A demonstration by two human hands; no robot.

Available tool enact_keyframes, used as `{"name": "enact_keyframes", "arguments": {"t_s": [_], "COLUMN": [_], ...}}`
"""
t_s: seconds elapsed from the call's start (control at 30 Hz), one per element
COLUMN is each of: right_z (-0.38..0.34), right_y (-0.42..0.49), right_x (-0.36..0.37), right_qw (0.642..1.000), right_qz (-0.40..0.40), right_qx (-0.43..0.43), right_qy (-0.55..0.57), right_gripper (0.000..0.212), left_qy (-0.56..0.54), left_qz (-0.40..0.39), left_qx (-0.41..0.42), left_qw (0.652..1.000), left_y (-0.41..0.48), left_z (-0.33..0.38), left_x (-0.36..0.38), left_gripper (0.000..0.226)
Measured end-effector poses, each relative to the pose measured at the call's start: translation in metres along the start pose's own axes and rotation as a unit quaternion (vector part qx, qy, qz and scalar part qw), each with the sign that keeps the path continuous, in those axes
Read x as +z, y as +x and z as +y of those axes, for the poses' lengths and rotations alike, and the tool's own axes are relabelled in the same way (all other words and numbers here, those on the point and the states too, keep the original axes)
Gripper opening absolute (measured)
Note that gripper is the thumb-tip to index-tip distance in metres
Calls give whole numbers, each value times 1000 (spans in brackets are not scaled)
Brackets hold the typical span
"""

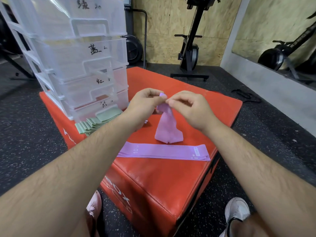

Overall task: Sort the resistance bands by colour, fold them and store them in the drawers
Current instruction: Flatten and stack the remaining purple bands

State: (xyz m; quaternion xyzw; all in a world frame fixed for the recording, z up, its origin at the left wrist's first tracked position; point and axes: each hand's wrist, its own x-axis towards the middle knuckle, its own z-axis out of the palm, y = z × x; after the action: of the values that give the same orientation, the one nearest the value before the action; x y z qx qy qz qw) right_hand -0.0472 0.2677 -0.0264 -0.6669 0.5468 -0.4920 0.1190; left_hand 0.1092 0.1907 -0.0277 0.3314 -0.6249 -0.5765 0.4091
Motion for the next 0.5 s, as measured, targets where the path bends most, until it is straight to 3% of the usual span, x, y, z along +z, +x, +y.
{"name": "enact_keyframes", "arguments": {"t_s": [0.13, 0.23, 0.27, 0.43, 0.5], "right_z": [3, 10, 13, 10, 8], "right_y": [12, 15, 14, 17, 18], "right_x": [-5, 0, 5, 18, 18], "right_qw": [988, 975, 969, 966, 968], "right_qz": [30, -96, -125, -152, -157], "right_qx": [99, 130, 137, 132, 135], "right_qy": [111, 156, 166, 164, 142], "right_gripper": [20, 50, 51, 15, 16], "left_qy": [125, 160, 154, 141, 149], "left_qz": [11, -11, -19, -2, 14], "left_qx": [53, 96, 102, 114, 122], "left_qw": [991, 982, 982, 983, 981], "left_y": [-2, -8, -10, -12, -14], "left_z": [2, 7, 8, 11, 11], "left_x": [-10, -14, -16, -28, -34], "left_gripper": [7, 9, 9, 17, 18]}}
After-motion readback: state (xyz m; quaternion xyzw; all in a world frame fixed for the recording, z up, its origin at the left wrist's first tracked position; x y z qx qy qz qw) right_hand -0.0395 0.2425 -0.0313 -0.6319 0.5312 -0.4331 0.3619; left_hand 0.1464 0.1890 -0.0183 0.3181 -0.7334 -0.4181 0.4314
